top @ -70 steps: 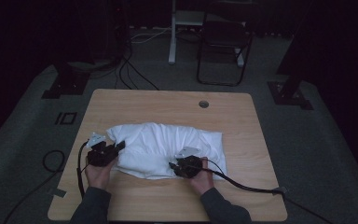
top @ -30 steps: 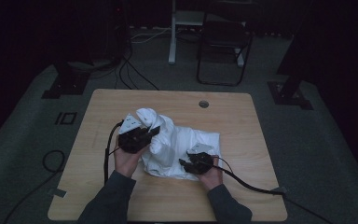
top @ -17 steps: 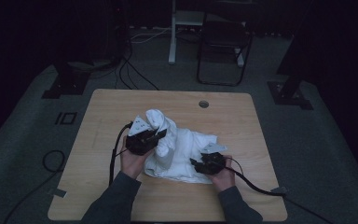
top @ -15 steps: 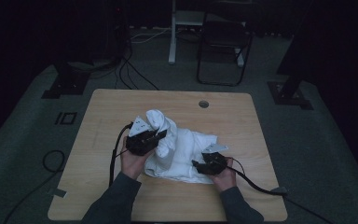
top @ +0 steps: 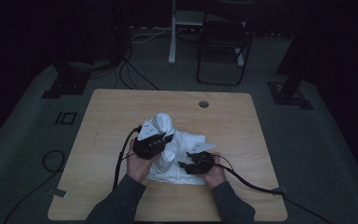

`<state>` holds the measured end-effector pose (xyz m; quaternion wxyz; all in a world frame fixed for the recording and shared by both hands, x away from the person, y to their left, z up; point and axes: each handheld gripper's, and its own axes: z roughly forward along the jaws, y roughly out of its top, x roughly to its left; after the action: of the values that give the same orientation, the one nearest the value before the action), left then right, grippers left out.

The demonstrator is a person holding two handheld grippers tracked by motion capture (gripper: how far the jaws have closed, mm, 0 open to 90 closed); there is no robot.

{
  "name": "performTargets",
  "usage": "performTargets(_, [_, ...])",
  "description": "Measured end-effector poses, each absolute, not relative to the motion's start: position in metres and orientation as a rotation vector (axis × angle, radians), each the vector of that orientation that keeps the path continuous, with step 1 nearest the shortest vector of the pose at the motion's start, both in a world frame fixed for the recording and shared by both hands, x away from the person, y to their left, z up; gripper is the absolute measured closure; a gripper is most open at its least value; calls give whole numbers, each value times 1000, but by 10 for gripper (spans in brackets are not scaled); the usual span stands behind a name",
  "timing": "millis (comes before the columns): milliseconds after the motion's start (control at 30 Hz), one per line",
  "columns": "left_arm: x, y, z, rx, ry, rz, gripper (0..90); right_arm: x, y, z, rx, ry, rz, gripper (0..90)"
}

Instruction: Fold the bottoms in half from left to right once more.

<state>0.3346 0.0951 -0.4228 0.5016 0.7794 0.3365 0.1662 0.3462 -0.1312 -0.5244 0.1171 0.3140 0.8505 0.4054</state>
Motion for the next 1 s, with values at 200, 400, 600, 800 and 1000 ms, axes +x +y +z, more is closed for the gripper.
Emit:
performTargets(200, [347,60,-458,1932,809,300,826,349,-188,-510,1079,2342,1198,422])
performTargets(400, [352,21,-507,2072,825,206,822,350,-216,-494,1166,2216,1331,423])
performTargets(600, [353,20,-512,2087,833,195,820,351,-205,-480,1091,2229,1409,403])
performTargets(800, [353,21,-510,2083,842,171,803,371,-178,-485,1056,2309,1404,655])
performTargets(1000, [342,42,-469,2011,801,148,585,387,-180,-486,1173,2265,1388,867])
